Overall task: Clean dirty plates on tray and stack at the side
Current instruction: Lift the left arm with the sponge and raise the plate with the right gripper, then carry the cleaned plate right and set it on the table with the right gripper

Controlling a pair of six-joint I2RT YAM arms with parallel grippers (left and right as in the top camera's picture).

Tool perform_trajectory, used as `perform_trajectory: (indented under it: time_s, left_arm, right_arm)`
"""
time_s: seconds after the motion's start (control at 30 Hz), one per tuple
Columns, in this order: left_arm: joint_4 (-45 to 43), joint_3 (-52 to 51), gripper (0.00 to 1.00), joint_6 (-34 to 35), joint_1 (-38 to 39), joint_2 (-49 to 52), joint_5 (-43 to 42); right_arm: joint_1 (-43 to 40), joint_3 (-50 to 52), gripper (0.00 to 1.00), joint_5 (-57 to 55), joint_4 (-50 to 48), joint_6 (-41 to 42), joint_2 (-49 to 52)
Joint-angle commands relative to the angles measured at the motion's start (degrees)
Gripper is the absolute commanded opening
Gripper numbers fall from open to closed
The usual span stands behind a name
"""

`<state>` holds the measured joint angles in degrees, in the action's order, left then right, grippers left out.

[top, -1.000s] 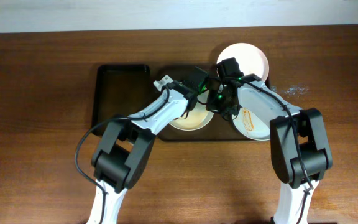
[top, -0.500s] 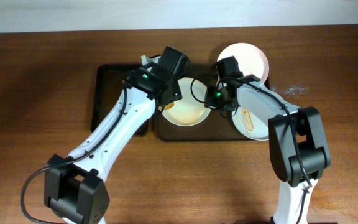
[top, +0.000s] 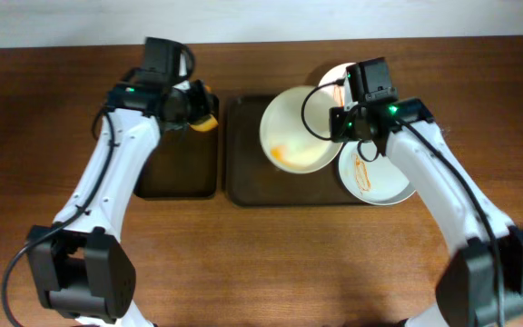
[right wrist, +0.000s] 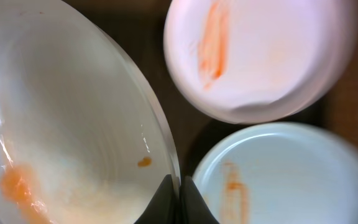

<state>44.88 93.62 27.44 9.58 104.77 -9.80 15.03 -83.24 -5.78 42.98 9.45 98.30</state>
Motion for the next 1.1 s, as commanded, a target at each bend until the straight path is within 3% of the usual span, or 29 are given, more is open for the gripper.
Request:
perform_trajectory:
  time_s: [0.0, 0.23, 0.4, 0.6, 0.77, 0.87, 1.07]
  left_arm:
    - [-1.6, 0.2, 0.00, -1.1, -0.4, -0.5, -3.4]
    - [-1.8, 0.2, 0.00, 1.0, -0.4, 2.1, -3.6]
    - [-1.8, 0.2, 0.00, 2.1, -0.3, 4.3, -6.8]
    - [-1.9, 0.2, 0.00, 2.1, 0.2, 4.3, -7.0]
    - [-3.3, 0.2, 0.00, 3.2, 2.1, 4.3, -6.9]
    - [-4.2, 0.2, 0.00, 6.4, 3.1, 4.6, -7.0]
    - [-5.0, 0.2, 0.00, 6.4, 6.1, 6.5, -6.9]
  right_arm:
    - [6.3, -0.3, 0.04, -21.0, 1.3, -0.9, -0.3]
    - [21.6, -0.3, 0.04, -58.8, 0.6, 3.7, -0.2]
    - [26.1, -0.3, 0.04, -67.1, 0.1, 4.8, -0.2]
    - [26.2, -0.3, 0.04, -67.5, 0.1, 4.8, -0.2]
    - [24.2, -0.3, 0.04, -63.0, -0.1, 5.9, -2.1]
    - [18.6, -0.3, 0.04, -51.3, -0.3, 6.1, -7.1]
    - [-9.9, -0.3, 0.04, -18.2, -0.4, 6.1, -17.1]
